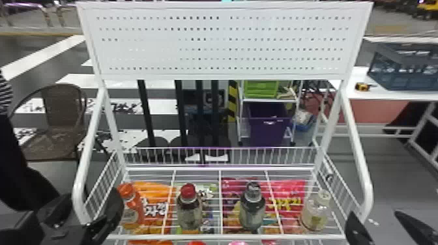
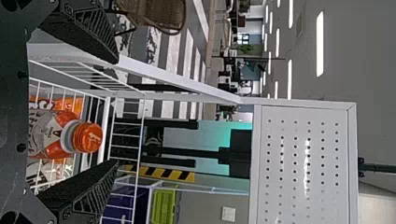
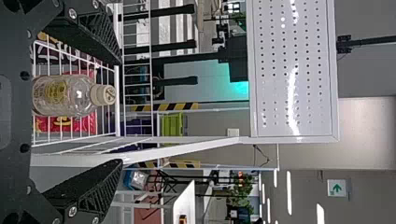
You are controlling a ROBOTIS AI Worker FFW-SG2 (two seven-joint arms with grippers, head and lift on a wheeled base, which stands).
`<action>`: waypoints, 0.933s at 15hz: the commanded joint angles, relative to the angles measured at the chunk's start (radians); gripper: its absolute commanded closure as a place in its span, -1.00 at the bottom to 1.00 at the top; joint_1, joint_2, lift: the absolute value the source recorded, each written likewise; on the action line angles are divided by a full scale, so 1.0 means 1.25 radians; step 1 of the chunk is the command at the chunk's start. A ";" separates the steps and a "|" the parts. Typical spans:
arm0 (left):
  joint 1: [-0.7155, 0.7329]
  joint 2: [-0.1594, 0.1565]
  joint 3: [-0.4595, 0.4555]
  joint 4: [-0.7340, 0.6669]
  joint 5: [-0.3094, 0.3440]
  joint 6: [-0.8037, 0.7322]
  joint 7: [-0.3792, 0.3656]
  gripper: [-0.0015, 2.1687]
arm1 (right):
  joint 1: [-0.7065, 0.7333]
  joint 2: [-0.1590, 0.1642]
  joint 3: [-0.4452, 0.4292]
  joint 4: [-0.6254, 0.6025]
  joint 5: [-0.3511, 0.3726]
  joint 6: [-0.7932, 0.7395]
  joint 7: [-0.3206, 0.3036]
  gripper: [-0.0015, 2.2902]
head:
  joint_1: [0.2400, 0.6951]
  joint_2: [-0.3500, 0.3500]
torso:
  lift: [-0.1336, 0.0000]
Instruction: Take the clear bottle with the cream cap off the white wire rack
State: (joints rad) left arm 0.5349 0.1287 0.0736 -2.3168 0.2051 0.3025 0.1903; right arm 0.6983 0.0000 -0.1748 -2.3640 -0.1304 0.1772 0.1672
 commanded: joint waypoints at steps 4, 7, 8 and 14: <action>0.003 0.003 0.000 -0.002 0.000 -0.002 0.000 -0.88 | 0.007 0.001 0.000 -0.009 0.000 0.000 0.000 -0.87 | 0.14 0.00 | 1.00; 0.003 0.003 0.000 -0.003 0.000 -0.002 0.000 -0.88 | 0.011 0.001 0.000 -0.012 0.000 0.000 0.000 -0.87 | 0.14 0.00 | 1.00; 0.005 0.003 0.000 -0.002 -0.001 0.000 0.000 -0.88 | 0.012 0.001 0.000 -0.016 0.000 0.002 0.000 -0.87 | 0.14 0.00 | 1.00; 0.013 0.003 0.000 -0.005 0.000 -0.002 0.000 -0.88 | 0.021 0.001 0.000 -0.022 0.000 0.000 0.000 -0.87 | 0.14 0.00 | 1.00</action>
State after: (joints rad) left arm 0.5484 0.1319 0.0736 -2.3201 0.2052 0.3000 0.1902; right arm 0.7210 0.0000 -0.1749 -2.3909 -0.1304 0.1773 0.1672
